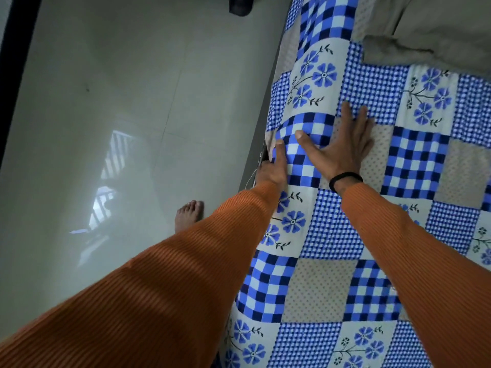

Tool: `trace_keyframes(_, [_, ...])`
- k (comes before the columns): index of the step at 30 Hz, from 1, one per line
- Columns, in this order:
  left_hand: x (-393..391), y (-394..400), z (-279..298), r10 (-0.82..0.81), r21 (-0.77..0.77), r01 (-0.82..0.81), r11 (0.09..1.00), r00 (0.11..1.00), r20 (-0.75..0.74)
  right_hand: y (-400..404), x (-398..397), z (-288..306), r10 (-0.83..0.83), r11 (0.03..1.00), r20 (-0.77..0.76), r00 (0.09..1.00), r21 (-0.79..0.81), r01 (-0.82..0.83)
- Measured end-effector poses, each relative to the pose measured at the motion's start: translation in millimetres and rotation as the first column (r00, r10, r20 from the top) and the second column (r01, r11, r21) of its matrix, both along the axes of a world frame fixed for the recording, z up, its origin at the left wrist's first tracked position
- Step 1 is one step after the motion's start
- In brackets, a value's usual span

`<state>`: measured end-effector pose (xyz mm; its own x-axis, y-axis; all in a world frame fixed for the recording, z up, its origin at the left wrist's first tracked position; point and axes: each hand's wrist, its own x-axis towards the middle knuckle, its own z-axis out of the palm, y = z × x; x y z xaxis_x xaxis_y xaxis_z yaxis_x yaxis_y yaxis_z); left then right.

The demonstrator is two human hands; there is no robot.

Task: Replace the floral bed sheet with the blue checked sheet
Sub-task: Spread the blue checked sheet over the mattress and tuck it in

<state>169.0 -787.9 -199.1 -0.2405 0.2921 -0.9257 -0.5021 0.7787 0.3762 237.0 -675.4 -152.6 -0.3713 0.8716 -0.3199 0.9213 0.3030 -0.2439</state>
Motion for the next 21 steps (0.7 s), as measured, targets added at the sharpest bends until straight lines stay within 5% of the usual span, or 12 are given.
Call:
trace_keyframes(5, [-0.8, 11.2, -103.8, -0.006, 0.001, 0.005, 1.0, 0.977, 0.213, -7.5, -16.7, -11.3, 0.018, 0.999, 0.138, 0.99, 0.033, -0.023])
trace_keyframes(7, [-25.2, 12.4, -57.8, -0.122, -0.038, 0.133, 0.99, 0.968, 0.221, -7.6, -21.7, -9.4, 0.004, 1.0, 0.169, 0.986, 0.017, -0.007])
trace_keyframes(9, [-52.4, 18.9, -0.6, -0.342, -0.026, 0.345, 0.938, 0.936, 0.082, -4.0, -23.7, -8.7, 0.013, 1.0, 0.172, 0.985, -0.023, -0.01])
trace_keyframes(11, [-65.4, 30.9, 15.9, -0.499, -0.107, 0.487, 0.867, 0.84, -0.213, 5.6, -29.7, -5.6, 0.02, 0.999, 0.175, 0.984, -0.053, -0.01])
trace_keyframes(14, [-72.9, 50.8, 22.4, -0.203, 0.073, 0.267, 0.961, 0.858, -0.472, 20.4, -40.8, -1.2, 0.027, 0.997, 0.144, 0.989, -0.076, -0.017])
trace_keyframes(16, [-76.9, 72.5, 24.9, -0.116, 0.202, 0.203, 0.958, 0.92, -0.374, 37.3, -49.6, 0.3, 0.068, 0.997, 0.152, 0.986, -0.048, -0.061])
trace_keyframes(21, [-81.1, 107.0, 15.4, -0.146, 0.241, 0.181, 0.954, 0.977, -0.156, 104.7, -79.2, 8.5, 0.24, 0.97, 0.187, 0.952, -0.076, -0.23])
